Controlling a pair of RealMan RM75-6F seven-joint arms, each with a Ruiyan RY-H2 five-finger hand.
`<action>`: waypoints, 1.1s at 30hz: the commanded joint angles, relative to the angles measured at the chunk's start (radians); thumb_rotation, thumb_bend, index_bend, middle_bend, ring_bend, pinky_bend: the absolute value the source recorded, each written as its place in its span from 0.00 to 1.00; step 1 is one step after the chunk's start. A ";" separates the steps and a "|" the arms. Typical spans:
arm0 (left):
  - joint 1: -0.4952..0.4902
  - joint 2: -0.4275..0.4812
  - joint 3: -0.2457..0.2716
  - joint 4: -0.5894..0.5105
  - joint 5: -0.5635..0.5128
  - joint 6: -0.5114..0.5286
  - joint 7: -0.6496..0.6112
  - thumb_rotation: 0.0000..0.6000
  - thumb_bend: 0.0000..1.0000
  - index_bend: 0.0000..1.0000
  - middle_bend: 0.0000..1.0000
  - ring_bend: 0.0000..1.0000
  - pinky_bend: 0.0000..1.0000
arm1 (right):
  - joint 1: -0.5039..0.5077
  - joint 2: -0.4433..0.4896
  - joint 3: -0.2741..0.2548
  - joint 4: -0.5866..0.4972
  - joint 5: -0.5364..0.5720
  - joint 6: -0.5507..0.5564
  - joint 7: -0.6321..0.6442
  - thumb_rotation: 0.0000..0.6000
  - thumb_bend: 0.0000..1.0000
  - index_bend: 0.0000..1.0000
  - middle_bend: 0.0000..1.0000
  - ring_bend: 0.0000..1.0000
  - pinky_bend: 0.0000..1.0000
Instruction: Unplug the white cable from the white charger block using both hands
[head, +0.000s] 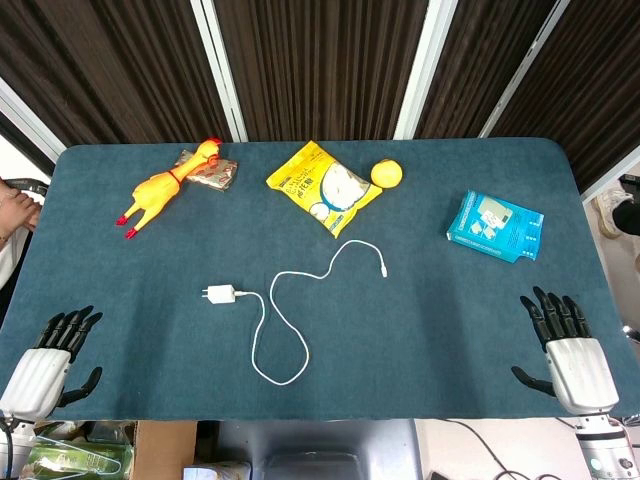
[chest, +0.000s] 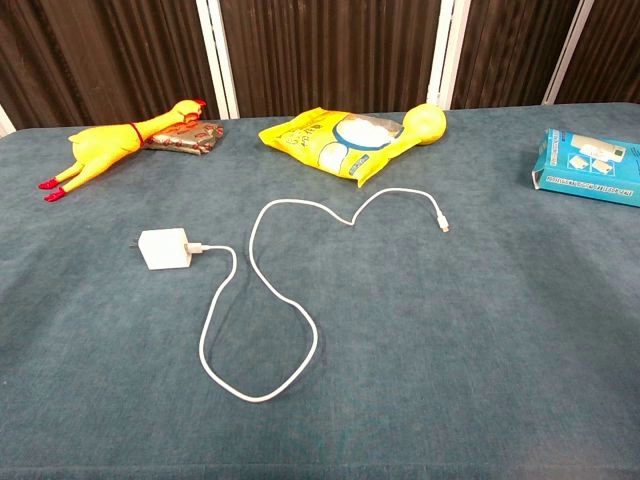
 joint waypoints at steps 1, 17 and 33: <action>-0.003 -0.004 0.000 0.002 0.001 -0.005 -0.001 1.00 0.42 0.07 0.00 0.00 0.00 | 0.000 0.000 0.001 -0.001 0.000 0.001 0.003 1.00 0.24 0.00 0.00 0.00 0.00; -0.237 -0.322 -0.189 0.145 -0.191 -0.254 0.079 1.00 0.42 0.13 0.09 0.96 1.00 | 0.028 -0.039 0.021 0.007 0.062 -0.057 -0.069 1.00 0.24 0.00 0.00 0.00 0.00; -0.423 -0.628 -0.262 0.387 -0.438 -0.393 0.400 1.00 0.39 0.24 0.21 1.00 1.00 | 0.050 -0.040 0.030 0.004 0.106 -0.098 -0.076 1.00 0.24 0.00 0.00 0.00 0.00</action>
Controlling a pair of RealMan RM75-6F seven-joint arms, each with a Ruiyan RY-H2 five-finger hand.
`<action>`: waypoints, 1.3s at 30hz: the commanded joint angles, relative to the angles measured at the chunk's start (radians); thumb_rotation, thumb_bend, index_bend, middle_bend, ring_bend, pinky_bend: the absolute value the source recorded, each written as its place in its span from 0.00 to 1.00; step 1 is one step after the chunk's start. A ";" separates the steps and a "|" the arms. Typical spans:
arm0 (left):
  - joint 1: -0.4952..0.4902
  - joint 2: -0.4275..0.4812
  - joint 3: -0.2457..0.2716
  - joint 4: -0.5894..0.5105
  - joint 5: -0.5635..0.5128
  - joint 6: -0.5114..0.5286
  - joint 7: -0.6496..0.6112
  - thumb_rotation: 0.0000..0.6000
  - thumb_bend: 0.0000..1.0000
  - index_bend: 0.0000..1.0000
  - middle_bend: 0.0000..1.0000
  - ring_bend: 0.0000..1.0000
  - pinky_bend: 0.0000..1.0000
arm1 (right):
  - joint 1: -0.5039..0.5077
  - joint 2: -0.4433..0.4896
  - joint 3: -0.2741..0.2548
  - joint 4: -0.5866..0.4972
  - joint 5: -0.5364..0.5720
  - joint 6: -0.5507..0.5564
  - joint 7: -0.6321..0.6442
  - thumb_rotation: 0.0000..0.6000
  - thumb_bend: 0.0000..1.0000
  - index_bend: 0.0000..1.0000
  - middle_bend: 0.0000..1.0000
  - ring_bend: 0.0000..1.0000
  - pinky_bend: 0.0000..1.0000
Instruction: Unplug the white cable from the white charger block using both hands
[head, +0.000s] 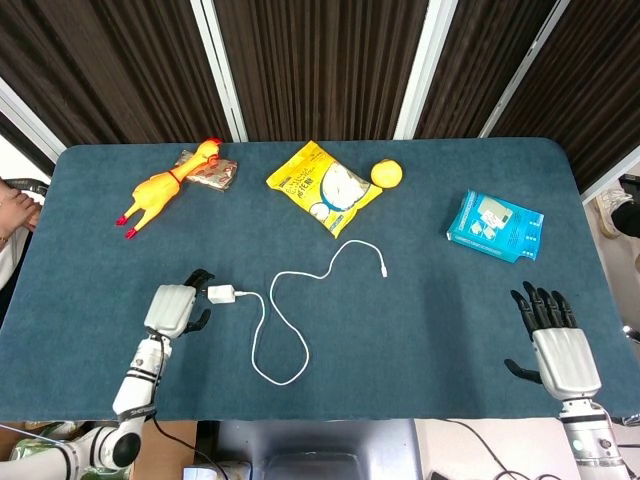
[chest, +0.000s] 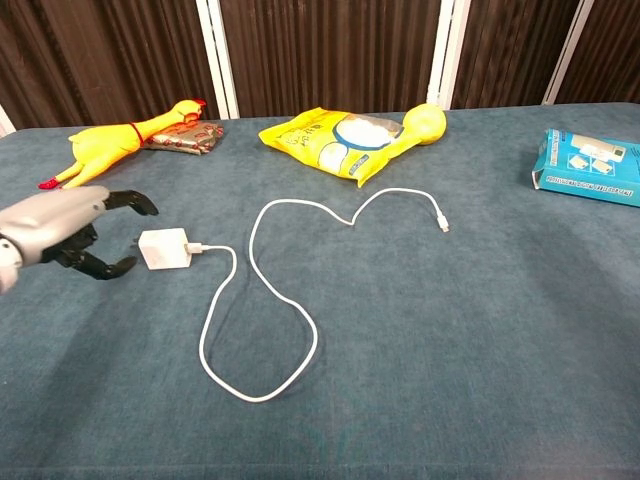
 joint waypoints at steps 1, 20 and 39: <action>-0.040 -0.059 -0.010 0.064 -0.040 -0.025 0.046 1.00 0.39 0.24 0.21 1.00 1.00 | 0.000 0.004 0.000 -0.002 0.000 0.003 0.005 1.00 0.24 0.00 0.00 0.00 0.00; -0.075 -0.158 -0.022 0.174 -0.042 0.032 0.012 1.00 0.38 0.36 0.36 1.00 1.00 | 0.000 0.012 -0.005 -0.007 0.001 0.011 0.012 1.00 0.24 0.00 0.00 0.00 0.00; -0.065 -0.136 -0.014 0.092 0.006 0.077 -0.072 1.00 0.52 0.76 0.79 1.00 1.00 | 0.059 -0.022 0.001 0.032 -0.065 -0.031 0.098 1.00 0.24 0.00 0.00 0.00 0.00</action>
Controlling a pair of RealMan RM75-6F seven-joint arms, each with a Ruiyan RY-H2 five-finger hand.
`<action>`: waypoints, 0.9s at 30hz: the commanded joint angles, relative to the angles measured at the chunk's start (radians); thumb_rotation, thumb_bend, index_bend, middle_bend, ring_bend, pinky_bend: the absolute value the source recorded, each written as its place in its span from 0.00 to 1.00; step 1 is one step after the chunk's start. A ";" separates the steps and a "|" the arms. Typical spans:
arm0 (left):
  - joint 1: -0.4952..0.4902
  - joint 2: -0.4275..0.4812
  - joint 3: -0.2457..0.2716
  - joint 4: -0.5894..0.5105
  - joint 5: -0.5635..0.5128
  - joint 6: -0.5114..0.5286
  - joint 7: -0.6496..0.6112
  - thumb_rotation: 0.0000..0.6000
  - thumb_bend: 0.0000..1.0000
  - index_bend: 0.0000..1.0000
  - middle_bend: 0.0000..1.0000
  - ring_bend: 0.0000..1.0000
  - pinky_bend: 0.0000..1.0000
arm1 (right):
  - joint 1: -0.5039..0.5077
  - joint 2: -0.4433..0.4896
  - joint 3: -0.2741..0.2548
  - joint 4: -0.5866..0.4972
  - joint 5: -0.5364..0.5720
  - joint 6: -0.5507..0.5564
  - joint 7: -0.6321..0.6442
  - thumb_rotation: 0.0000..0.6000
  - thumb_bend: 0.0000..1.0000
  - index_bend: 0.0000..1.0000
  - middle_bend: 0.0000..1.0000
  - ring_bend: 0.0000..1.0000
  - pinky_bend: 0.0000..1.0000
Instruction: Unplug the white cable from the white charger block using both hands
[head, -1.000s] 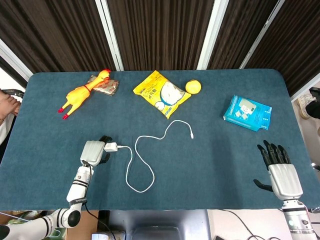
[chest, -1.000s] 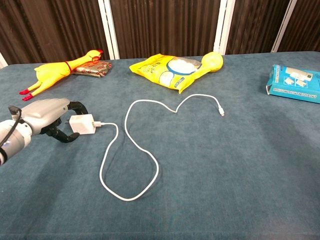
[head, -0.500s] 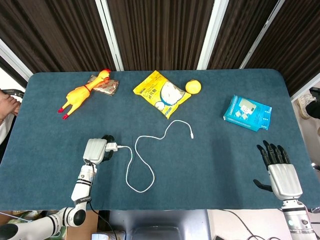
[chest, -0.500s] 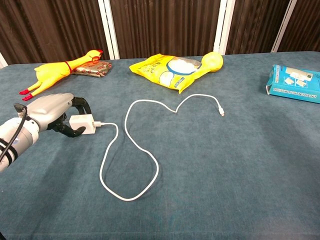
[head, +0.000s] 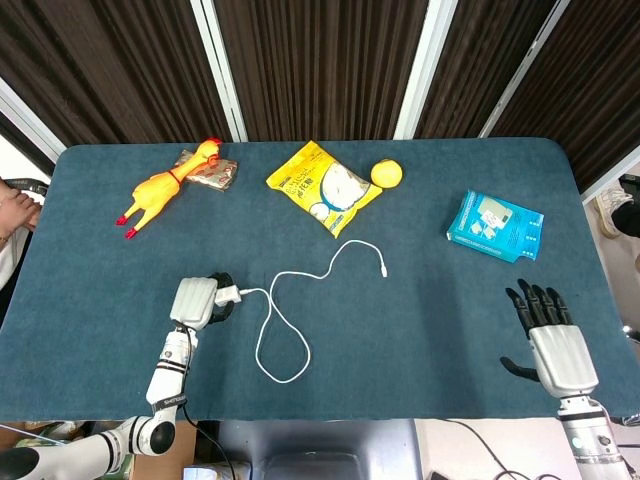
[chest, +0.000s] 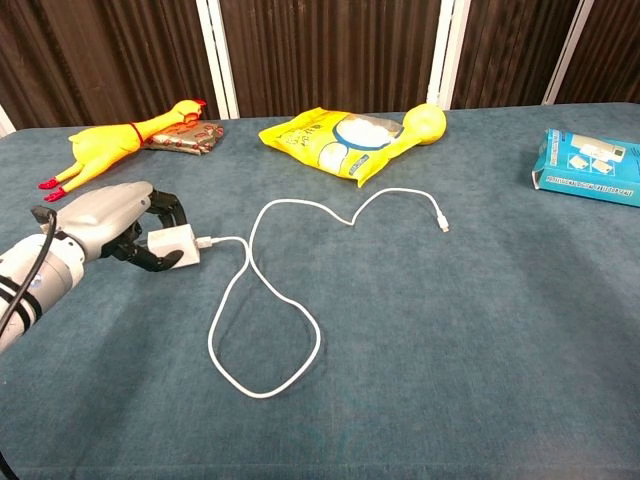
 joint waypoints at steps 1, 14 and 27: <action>0.012 0.038 0.006 -0.074 0.037 0.028 -0.039 1.00 0.52 0.76 0.79 1.00 1.00 | 0.048 -0.020 0.010 0.016 -0.044 -0.037 0.052 1.00 0.24 0.02 0.00 0.00 0.00; 0.025 0.145 0.025 -0.370 0.078 0.068 0.005 1.00 0.55 0.77 0.82 1.00 1.00 | 0.364 -0.256 0.234 -0.015 0.109 -0.288 -0.042 1.00 0.26 0.40 0.02 0.00 0.00; 0.024 0.181 0.029 -0.456 0.083 0.098 0.063 1.00 0.57 0.77 0.83 1.00 1.00 | 0.605 -0.594 0.318 0.105 0.329 -0.387 -0.127 1.00 0.35 0.55 0.09 0.00 0.00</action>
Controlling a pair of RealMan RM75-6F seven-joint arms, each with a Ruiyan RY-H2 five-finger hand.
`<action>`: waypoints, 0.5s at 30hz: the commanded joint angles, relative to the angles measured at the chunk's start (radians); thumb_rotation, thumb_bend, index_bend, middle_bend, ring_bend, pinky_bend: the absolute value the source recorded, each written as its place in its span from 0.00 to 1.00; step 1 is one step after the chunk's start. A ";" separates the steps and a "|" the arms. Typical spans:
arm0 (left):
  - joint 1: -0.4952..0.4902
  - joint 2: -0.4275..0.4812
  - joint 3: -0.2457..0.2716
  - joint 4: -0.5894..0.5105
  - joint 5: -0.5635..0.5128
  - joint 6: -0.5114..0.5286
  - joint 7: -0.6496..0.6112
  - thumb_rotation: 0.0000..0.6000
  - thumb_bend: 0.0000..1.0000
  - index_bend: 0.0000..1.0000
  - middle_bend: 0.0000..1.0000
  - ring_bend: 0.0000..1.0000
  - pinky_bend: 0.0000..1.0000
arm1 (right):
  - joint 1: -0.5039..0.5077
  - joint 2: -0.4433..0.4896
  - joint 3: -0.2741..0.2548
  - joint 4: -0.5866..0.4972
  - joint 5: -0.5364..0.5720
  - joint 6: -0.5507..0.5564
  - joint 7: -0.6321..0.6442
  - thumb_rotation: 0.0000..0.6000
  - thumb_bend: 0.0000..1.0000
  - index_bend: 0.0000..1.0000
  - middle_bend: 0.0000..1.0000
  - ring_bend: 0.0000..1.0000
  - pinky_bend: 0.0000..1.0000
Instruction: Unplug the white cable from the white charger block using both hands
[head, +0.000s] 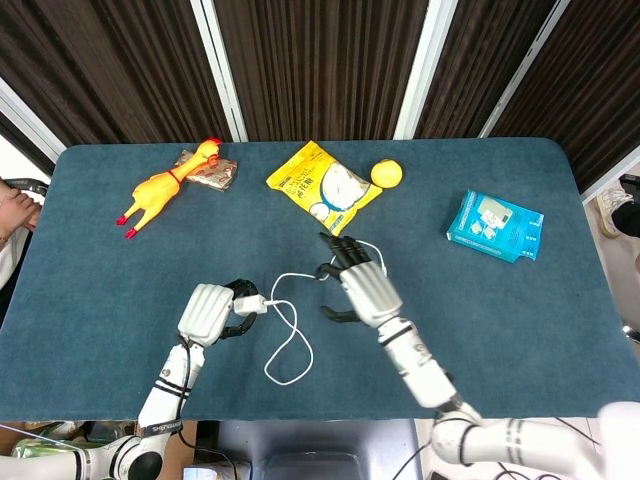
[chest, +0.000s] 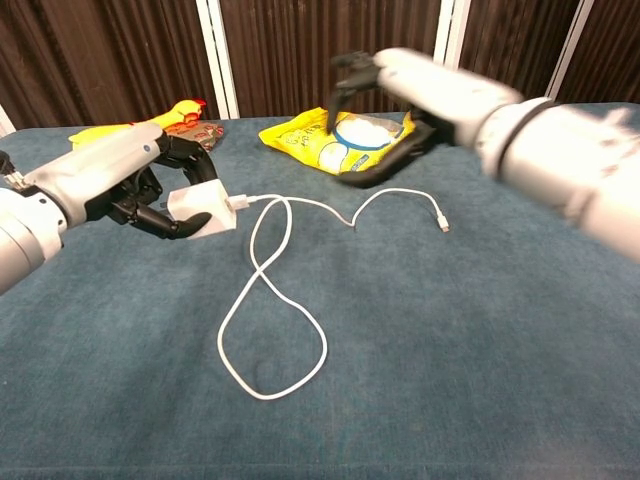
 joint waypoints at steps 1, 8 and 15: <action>-0.002 0.001 -0.001 -0.003 0.000 0.002 0.003 1.00 0.57 0.77 0.83 1.00 1.00 | 0.064 -0.080 0.021 0.042 0.075 -0.019 -0.047 1.00 0.35 0.56 0.10 0.00 0.00; -0.005 -0.001 0.004 -0.013 0.009 0.012 0.015 1.00 0.57 0.77 0.83 1.00 1.00 | 0.111 -0.162 0.025 0.101 0.105 0.009 -0.077 1.00 0.40 0.60 0.12 0.00 0.00; -0.004 0.004 0.007 -0.015 0.008 0.018 0.020 1.00 0.57 0.77 0.83 1.00 1.00 | 0.137 -0.196 0.010 0.134 0.119 0.011 -0.084 1.00 0.45 0.63 0.13 0.00 0.00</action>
